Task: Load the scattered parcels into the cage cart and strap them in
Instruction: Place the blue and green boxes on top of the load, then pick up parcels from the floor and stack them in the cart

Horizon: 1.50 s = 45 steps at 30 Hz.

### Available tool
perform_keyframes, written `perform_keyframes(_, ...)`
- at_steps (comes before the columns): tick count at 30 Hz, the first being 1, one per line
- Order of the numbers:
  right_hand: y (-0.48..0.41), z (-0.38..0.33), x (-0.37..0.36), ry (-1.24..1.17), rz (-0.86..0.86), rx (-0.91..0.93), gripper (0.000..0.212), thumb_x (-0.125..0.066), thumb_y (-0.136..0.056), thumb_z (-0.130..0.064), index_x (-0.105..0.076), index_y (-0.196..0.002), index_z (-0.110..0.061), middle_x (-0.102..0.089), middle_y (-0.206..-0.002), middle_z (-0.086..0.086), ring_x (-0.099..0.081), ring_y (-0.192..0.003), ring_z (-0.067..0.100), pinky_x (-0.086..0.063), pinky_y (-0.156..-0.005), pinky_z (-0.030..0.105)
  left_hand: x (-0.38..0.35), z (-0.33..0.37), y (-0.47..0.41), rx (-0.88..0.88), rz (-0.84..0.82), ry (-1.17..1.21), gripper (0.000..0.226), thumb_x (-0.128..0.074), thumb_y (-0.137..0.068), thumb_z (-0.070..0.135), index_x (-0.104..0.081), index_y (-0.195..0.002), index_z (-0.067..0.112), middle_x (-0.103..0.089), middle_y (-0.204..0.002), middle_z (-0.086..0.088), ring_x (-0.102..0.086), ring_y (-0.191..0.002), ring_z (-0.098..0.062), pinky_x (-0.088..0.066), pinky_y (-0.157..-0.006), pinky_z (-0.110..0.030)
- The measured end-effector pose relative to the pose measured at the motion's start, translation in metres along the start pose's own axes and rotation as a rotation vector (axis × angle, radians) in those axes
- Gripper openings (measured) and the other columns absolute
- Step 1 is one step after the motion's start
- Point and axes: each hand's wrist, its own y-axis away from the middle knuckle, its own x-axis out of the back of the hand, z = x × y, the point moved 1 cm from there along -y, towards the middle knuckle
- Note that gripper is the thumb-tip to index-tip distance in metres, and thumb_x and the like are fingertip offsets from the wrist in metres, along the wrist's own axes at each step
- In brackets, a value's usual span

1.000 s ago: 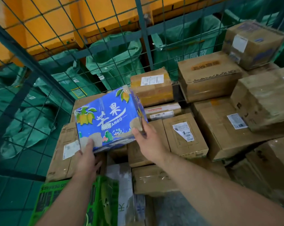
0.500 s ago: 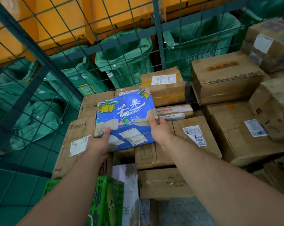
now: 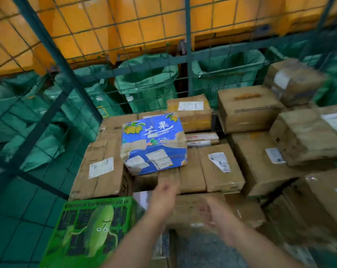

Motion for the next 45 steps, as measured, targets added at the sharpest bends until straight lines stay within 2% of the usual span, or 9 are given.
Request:
perform_keyframes(2, 0.026, 0.040, 0.016, -0.112, 0.064, -0.009, 0.029, -0.052, -0.104, -0.028, -0.072, -0.112, -0.008, -0.072, -0.080, 0.004, -0.061, -0.063, 0.016, -0.037, -0.059, 0.027, -0.034, -0.024, 0.026, 0.020, -0.170, -0.004, 0.019, -0.061, -0.098, 0.029, -0.068, -0.090, 0.013, -0.074, -0.091, -0.005, -0.066, -0.079, -0.018, -0.050, -0.071, -0.030)
perform_keyframes(8, 0.125, 0.145, 0.103, -0.287, 0.405, -0.041, 0.022, -0.052, -0.104, -0.032, -0.067, -0.105, -0.016, -0.067, -0.089, 0.003, -0.058, -0.076, 0.016, -0.038, -0.063, 0.027, -0.134, -0.102, 0.101, 0.165, -0.559, -0.152, 0.026, -0.049, -0.105, 0.019, -0.064, -0.085, 0.015, -0.066, -0.075, -0.004, -0.055, -0.058, -0.014, -0.039, -0.042, -0.017)
perform_keyframes(11, 0.183, 0.193, 0.151, -0.501, 0.595, -0.050, 0.021, -0.055, -0.102, -0.029, -0.068, -0.106, -0.013, -0.070, -0.099, 0.007, -0.061, -0.082, 0.020, -0.042, -0.069, 0.032, -0.176, -0.129, 0.143, 0.121, -0.719, -0.319, 0.018, -0.048, -0.107, 0.023, -0.061, -0.096, 0.016, -0.064, -0.081, -0.003, -0.055, -0.061, -0.013, -0.033, -0.049, -0.022)
perform_keyframes(16, 0.269, 0.279, 0.194, -0.721, 0.861, 0.006, 0.016, -0.053, -0.101, -0.024, -0.064, -0.097, -0.012, -0.067, -0.086, 0.004, -0.056, -0.075, 0.019, -0.035, -0.064, 0.029, -0.236, -0.148, 0.215, -0.010, -0.923, -0.585, 0.017, -0.059, -0.101, 0.028, -0.067, -0.099, 0.013, -0.071, -0.086, -0.003, -0.063, -0.073, -0.020, -0.035, -0.050, -0.023)
perform_keyframes(23, 0.359, 0.402, 0.226, -1.019, 1.010, 0.003, 0.024, -0.054, -0.100, -0.033, -0.065, -0.115, -0.019, -0.073, -0.109, 0.004, -0.067, -0.095, 0.021, -0.047, -0.078, 0.032, -0.298, -0.177, 0.335, -0.209, -1.160, -0.785, 0.020, -0.060, -0.098, 0.033, -0.070, -0.105, 0.017, -0.073, -0.090, 0.000, -0.063, -0.070, -0.015, -0.041, -0.056, -0.026)
perform_keyframes(27, 0.406, 0.466, 0.264, -1.088, 1.047, 0.029, 0.023, -0.051, -0.102, -0.032, -0.065, -0.115, -0.018, -0.071, -0.112, 0.004, -0.067, -0.096, 0.021, -0.047, -0.087, 0.036, -0.343, -0.211, 0.405, -0.243, -1.220, -0.864, 0.021, -0.061, -0.097, 0.034, -0.068, -0.107, 0.018, -0.074, -0.093, 0.000, -0.065, -0.075, -0.016, -0.044, -0.058, -0.026)
perform_keyframes(35, 0.466, 0.581, 0.387, -1.047, 1.043, -0.034, 0.021, -0.051, -0.101, -0.027, -0.064, -0.113, -0.017, -0.070, -0.113, 0.006, -0.066, -0.101, 0.023, -0.047, -0.081, 0.033, -0.439, -0.286, 0.520, -0.190, -1.172, -0.938, 0.022, -0.060, -0.099, 0.031, -0.066, -0.112, 0.014, -0.071, -0.098, -0.004, -0.064, -0.076, -0.018, -0.044, -0.059, -0.026)
perform_keyframes(41, 0.478, 0.605, 0.453, -0.996, 0.985, -0.082, 0.019, -0.049, -0.102, -0.026, -0.063, -0.111, -0.018, -0.069, -0.112, 0.005, -0.066, -0.103, 0.023, -0.046, -0.085, 0.035, -0.481, -0.290, 0.552, -0.183, -1.118, -0.966, 0.023, -0.059, -0.100, 0.033, -0.065, -0.113, 0.015, -0.072, -0.101, -0.003, -0.064, -0.079, -0.018, -0.045, -0.061, -0.026)
perform_keyframes(45, 0.463, 0.601, 0.500, -1.020, 0.947, -0.068, 0.019, -0.051, -0.102, -0.027, -0.063, -0.113, -0.017, -0.069, -0.114, 0.007, -0.064, -0.094, 0.021, -0.045, -0.076, 0.031, -0.523, -0.284, 0.543, -0.174, -1.054, -1.003, 0.022, -0.061, -0.099, 0.031, -0.065, -0.113, 0.014, -0.070, -0.091, -0.002, -0.062, -0.073, -0.018, -0.042, -0.058, -0.025)
